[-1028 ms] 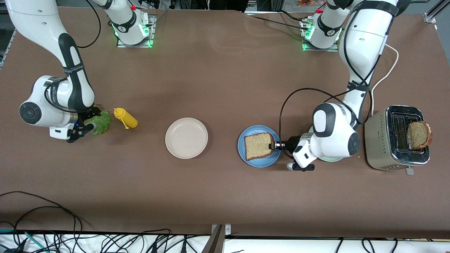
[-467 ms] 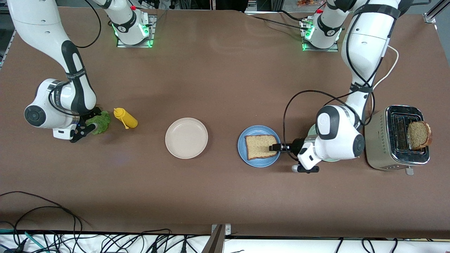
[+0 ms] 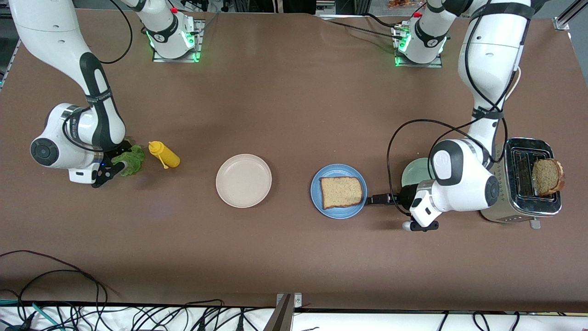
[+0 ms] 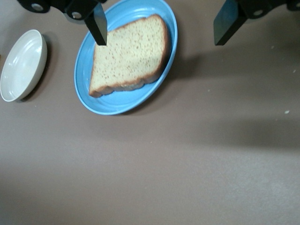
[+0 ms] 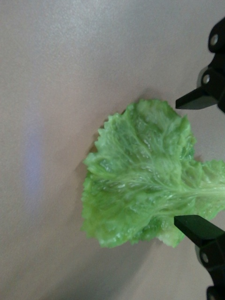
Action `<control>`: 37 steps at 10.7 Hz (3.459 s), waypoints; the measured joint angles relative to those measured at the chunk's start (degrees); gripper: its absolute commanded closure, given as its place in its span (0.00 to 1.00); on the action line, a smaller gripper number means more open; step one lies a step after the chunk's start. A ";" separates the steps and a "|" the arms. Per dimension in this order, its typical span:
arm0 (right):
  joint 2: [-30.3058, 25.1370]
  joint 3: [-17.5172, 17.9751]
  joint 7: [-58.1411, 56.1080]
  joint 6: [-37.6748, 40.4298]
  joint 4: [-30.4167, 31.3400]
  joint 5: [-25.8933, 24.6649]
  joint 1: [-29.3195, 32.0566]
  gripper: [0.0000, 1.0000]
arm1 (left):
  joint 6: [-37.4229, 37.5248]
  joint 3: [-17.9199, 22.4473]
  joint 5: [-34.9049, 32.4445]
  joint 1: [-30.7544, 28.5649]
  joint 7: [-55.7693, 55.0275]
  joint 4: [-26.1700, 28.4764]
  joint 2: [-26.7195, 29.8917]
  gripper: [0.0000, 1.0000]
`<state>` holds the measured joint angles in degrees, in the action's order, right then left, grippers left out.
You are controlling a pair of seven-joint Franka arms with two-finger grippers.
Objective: Make sandwich in blue plate with both arms
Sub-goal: 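Release the bread and raise the left gripper while the right gripper grasps lettuce, then lift the green lettuce leaf with the right gripper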
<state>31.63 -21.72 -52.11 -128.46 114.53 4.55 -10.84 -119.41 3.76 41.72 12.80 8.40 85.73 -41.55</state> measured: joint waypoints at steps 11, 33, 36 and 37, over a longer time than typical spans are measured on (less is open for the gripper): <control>-0.57 0.54 -0.10 0.80 -0.09 0.01 -0.07 0.08 | 20.83 2.07 -31.73 -8.67 0.31 9.92 28.20 0.00; -1.25 0.29 -0.10 16.02 -9.77 1.28 0.20 1.00 | 33.48 -1.46 -42.09 -10.90 -7.50 8.37 44.80 0.00; -1.27 0.29 -0.09 20.96 -13.55 1.35 0.21 1.00 | 33.48 -1.30 -42.09 -11.04 -7.69 7.44 44.72 0.00; -1.29 0.28 -0.09 23.85 -15.28 1.36 0.21 1.00 | 33.48 -0.83 -42.09 -11.22 -7.70 6.53 44.70 0.00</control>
<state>30.34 -21.43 -52.19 -104.60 99.25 5.91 -10.63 -85.93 2.93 -0.37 1.58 0.69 92.26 3.15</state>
